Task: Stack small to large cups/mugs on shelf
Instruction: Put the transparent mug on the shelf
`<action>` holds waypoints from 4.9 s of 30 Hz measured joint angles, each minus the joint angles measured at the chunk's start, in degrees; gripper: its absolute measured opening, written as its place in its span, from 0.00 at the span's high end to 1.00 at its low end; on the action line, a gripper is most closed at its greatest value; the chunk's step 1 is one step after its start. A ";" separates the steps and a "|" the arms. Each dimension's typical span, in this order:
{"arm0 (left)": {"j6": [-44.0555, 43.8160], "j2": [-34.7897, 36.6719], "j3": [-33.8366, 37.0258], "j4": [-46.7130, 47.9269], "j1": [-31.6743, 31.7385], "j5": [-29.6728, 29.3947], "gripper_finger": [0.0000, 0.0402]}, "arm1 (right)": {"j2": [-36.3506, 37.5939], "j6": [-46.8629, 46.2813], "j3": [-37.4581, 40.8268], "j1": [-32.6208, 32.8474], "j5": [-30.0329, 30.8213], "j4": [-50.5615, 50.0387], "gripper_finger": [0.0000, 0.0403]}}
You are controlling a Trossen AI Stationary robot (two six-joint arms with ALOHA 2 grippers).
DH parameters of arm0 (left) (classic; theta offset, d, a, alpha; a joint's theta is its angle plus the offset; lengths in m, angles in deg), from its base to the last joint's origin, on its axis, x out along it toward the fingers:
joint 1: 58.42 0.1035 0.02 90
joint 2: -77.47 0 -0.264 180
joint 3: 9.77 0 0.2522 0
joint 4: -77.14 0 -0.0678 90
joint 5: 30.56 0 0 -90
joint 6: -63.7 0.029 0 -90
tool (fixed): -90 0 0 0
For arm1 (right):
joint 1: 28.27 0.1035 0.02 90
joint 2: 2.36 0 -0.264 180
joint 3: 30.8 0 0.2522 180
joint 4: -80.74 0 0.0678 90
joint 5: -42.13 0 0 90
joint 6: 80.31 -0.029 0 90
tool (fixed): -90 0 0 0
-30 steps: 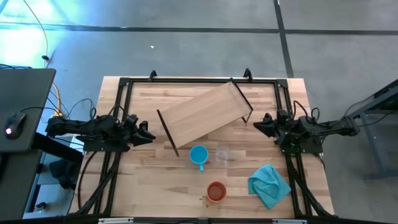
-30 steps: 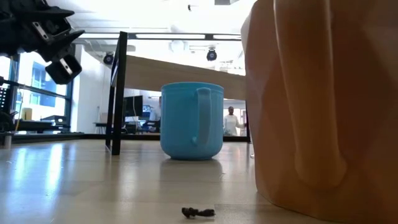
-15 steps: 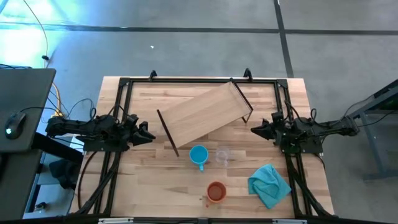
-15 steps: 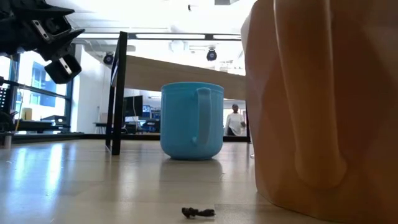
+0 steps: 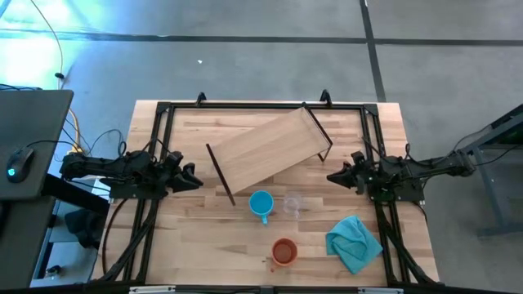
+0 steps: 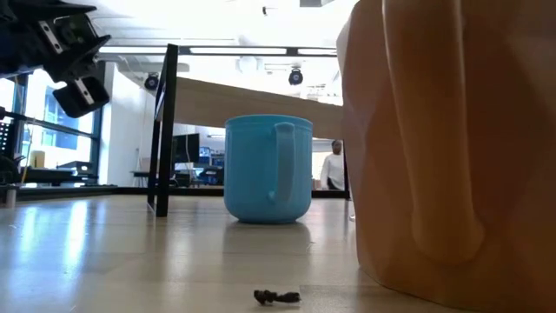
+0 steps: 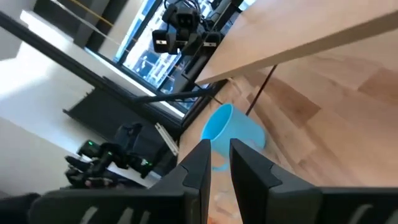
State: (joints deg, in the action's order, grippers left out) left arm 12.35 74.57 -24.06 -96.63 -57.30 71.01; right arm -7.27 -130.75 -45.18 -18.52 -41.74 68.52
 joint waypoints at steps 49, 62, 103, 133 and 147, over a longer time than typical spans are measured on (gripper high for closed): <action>3.10 -0.02 -0.01 -1.38 -0.01 -2.17 0.69 | -32.38 16.01 -26.61 3.17 2.91 -4.79 0.87; 4.63 -0.02 -0.01 -1.06 -0.03 -0.07 0.69 | -51.85 -7.66 -37.39 9.96 -3.18 -15.91 0.86; 9.14 0.00 -0.01 4.87 -0.01 0.39 0.69 | -87.60 -27.12 -61.10 21.75 12.80 -34.78 0.69; 9.55 0.00 0.00 5.10 -0.01 -1.77 0.69 | -87.80 -31.65 -61.88 18.48 10.07 -38.58 0.69; 9.55 -0.01 0.00 5.13 -0.01 -1.75 0.69 | -89.15 -31.63 -61.81 18.40 7.79 -37.04 0.69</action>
State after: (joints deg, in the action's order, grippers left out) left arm 21.90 74.56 -24.05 -91.50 -57.32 69.26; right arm -96.42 -162.37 -106.99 -0.11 -33.95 31.48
